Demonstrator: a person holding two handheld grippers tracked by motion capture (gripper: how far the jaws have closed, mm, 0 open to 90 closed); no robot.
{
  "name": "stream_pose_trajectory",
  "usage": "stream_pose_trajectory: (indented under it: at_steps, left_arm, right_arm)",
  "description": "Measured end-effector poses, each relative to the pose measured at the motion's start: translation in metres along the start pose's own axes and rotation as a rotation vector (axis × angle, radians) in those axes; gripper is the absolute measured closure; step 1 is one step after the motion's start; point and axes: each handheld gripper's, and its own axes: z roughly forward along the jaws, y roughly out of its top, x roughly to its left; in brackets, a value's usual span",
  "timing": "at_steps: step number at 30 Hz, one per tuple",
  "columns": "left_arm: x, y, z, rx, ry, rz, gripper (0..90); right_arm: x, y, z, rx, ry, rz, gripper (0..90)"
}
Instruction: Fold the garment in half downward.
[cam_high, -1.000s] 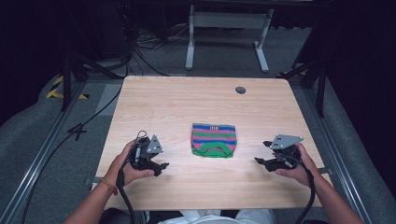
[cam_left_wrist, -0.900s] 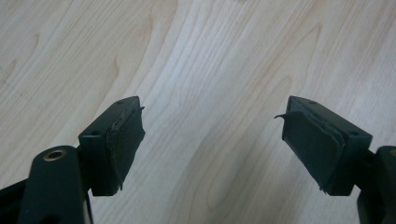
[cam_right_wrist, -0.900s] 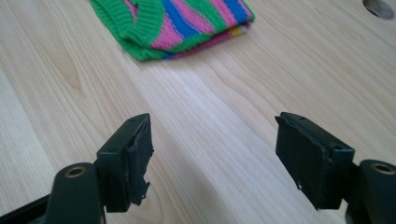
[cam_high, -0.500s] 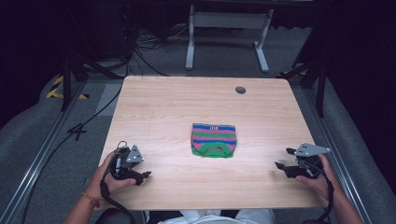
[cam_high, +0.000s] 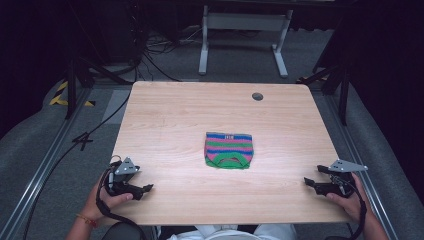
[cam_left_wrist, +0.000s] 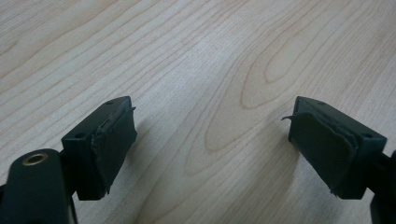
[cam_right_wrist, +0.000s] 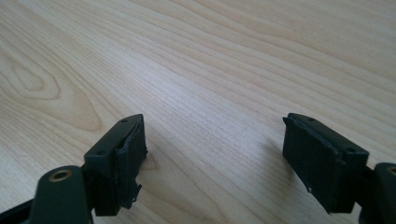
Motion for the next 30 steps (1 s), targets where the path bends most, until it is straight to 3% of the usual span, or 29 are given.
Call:
stream_pose_trajectory:
  at_steps: [3,10,30]
  left_arm:
    - [0.0007,-0.0035,0.0012,-0.042,0.01,-0.027,14.9]
    - [0.0022,-0.0017,0.0029,-0.043,0.043,-0.021,14.6]
    - [0.0013,-0.0013,0.0037,-0.041,0.048,-0.052,14.5]
  right_arm:
    - [-0.0009,-0.0001,0.0002,0.002,0.003,0.004,21.8]
    - [-0.0007,-0.0002,0.0005,0.002,0.001,0.006,21.6]
    - [0.0001,-0.0002,0.0005,0.002,-0.009,0.016,21.5]
